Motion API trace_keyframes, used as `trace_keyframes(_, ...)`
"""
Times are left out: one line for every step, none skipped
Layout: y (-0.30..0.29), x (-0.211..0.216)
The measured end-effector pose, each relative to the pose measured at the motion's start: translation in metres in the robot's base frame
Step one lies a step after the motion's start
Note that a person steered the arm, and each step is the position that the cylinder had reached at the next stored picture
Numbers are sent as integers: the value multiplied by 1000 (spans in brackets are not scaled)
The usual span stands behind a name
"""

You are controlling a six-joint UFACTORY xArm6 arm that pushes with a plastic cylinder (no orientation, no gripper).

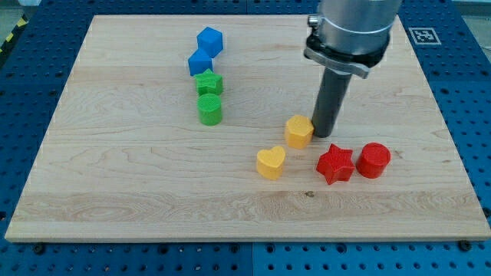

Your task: Push the yellow hexagon towards to the left side of the yellow heart

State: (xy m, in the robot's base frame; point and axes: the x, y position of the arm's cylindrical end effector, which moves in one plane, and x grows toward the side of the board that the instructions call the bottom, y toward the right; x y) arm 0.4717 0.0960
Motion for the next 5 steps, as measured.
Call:
trace_keyframes(-22, 0)
trace_keyframes(-46, 0)
trace_keyframes(-69, 0)
trace_keyframes(-80, 0)
trace_keyframes(-80, 0)
